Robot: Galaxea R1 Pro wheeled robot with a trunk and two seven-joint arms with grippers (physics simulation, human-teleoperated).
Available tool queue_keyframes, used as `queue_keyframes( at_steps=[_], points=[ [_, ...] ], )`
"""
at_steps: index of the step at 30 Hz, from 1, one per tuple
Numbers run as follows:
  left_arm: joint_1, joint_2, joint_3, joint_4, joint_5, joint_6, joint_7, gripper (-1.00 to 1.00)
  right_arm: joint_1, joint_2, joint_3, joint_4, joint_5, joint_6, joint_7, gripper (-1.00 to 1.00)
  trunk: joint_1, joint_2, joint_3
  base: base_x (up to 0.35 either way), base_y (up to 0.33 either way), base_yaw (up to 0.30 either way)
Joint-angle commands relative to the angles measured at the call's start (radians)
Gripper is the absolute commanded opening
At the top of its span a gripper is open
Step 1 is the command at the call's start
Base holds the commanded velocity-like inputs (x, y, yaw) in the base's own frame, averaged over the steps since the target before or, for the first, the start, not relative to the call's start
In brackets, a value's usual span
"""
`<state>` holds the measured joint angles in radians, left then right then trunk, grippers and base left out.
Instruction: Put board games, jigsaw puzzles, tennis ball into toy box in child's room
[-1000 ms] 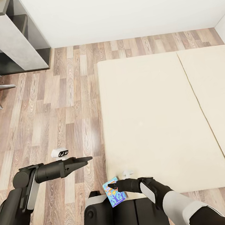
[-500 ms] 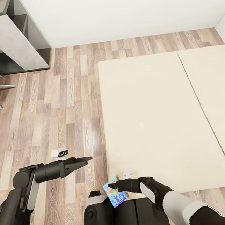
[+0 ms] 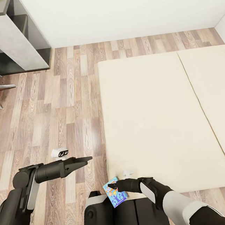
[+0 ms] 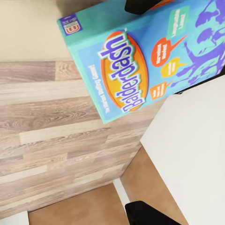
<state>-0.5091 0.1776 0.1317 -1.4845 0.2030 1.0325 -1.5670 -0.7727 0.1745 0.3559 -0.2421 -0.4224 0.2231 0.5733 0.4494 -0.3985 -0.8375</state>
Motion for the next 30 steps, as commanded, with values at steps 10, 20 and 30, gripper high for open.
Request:
queue_keyframes(
  at_steps=[10, 20, 30],
  points=[
    [0.000, 0.000, 0.000, 0.000, -0.001, 0.011, -0.004, 1.00, 0.000, 0.000, 0.002, 0.000, -0.007, 0.007, 0.001, 1.00, 0.001, -0.001, -0.001, 0.000, 0.020, 0.000],
    [0.000, 0.001, 0.000, 0.000, -0.001, 0.011, -0.004, 1.00, 0.000, 0.000, 0.002, -0.001, -0.007, 0.007, 0.002, 1.00, 0.001, -0.001, -0.001, 0.000, 0.018, 0.000],
    [0.000, 0.000, 0.000, 0.000, -0.001, 0.011, -0.004, 1.00, 0.000, 0.000, 0.000, -0.009, -0.006, 0.002, 0.012, 1.00, 0.001, -0.001, -0.001, 0.000, 0.000, 0.000]
  ],
)
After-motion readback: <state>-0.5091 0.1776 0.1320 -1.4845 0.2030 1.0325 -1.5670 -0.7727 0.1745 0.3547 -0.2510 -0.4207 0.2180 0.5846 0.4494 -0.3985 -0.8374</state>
